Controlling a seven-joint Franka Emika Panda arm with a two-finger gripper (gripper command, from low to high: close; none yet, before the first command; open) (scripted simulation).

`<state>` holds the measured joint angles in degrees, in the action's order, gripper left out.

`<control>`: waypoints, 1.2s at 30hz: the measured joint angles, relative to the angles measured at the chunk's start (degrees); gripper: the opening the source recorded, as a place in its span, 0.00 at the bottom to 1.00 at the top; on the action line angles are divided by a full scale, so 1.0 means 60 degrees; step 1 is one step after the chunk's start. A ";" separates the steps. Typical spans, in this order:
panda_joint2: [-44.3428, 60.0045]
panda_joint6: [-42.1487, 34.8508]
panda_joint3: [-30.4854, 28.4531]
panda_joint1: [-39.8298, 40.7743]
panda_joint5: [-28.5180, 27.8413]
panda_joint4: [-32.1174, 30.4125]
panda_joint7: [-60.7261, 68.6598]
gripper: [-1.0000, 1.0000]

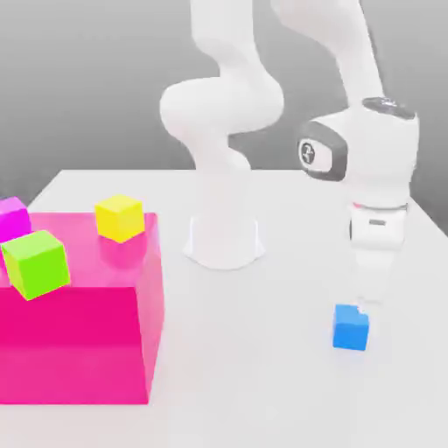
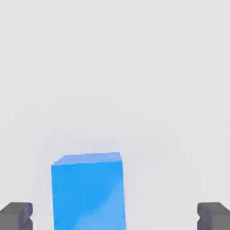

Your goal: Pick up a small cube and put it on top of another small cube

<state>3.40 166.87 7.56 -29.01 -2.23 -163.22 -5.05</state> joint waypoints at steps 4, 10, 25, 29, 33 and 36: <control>0.1388 0.1133 -0.0684 -0.0562 -0.0662 0.0207 -0.0445 0.50; 0.1907 0.1551 -0.0954 -0.0812 -0.0776 0.0297 -0.0541 0.00; -0.1525 -0.2227 -0.1704 0.0853 0.0000 0.0779 0.0257 0.00; -0.2339 -0.3811 -0.2782 0.2167 -0.0415 0.1658 0.0175 0.00; -0.3063 -0.5191 -0.3733 0.3445 -0.0796 0.2389 0.0100 0.00; -0.3589 -0.6179 -0.4404 0.4399 -0.1070 0.2886 0.0046 0.00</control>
<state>-18.14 129.80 -18.86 -2.62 -8.65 -145.90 -4.77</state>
